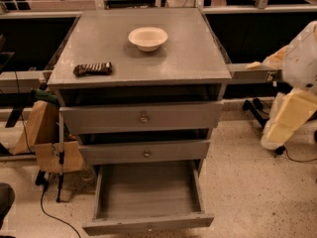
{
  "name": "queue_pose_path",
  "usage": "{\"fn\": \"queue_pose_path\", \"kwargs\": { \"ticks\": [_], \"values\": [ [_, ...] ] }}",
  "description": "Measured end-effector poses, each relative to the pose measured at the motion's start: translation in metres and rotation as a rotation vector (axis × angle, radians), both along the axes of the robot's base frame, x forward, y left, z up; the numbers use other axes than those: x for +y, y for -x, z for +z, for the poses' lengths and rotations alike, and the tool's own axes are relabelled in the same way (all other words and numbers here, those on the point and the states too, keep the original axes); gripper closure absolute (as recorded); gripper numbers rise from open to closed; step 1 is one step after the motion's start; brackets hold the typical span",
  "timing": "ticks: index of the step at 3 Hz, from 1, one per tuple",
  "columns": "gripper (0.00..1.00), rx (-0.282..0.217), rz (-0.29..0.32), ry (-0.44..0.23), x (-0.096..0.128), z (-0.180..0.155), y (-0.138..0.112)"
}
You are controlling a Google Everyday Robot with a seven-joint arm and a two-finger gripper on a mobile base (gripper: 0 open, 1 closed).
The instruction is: Close bottom drawer
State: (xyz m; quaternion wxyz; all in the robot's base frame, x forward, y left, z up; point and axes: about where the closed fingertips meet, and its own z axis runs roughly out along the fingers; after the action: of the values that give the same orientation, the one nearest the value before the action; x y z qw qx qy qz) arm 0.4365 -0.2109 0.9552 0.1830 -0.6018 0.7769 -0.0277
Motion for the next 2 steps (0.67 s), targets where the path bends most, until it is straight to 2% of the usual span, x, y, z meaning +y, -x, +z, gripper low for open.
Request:
{"fn": "queue_pose_path", "kwargs": {
  "ticks": [1, 2],
  "values": [
    [0.0, 0.033, 0.012, -0.088, 0.008, -0.074, 0.002],
    [0.0, 0.132, 0.051, -0.32, 0.027, -0.221, 0.014]
  ]
}}
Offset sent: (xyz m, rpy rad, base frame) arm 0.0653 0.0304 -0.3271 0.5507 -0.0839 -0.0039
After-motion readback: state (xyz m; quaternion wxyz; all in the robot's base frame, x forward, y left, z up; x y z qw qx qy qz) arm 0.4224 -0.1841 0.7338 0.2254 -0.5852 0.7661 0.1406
